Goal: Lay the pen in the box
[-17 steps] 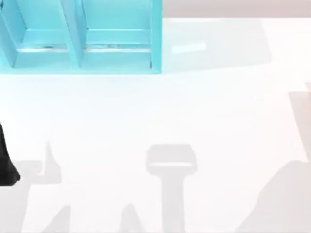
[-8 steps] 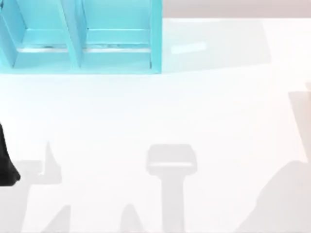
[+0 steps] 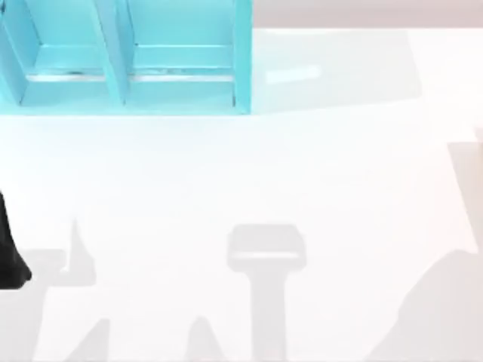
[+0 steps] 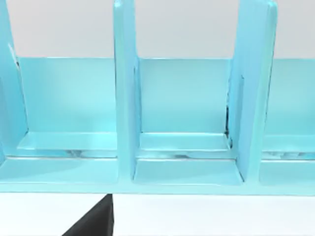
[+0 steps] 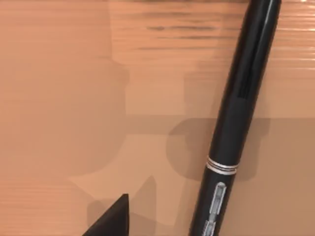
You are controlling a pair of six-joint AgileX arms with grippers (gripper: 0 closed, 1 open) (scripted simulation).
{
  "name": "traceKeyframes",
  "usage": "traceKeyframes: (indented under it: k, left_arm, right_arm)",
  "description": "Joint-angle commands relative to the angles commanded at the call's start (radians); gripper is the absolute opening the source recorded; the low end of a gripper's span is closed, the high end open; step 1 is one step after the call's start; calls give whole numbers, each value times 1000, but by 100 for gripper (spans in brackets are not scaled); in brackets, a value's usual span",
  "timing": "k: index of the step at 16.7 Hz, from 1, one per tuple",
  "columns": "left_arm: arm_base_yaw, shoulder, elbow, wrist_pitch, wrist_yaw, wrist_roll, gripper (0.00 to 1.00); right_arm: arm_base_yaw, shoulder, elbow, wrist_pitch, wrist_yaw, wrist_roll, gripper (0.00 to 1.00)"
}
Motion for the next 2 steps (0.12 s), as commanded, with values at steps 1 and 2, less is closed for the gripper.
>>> traceKeyframes:
  k: [1, 2]
  left_arm:
    - [0, 0, 0, 0, 0, 0, 100]
    - [0, 0, 0, 0, 0, 0, 100]
  right_arm:
    - [0, 0, 0, 0, 0, 0, 100]
    - [0, 0, 0, 0, 0, 0, 100]
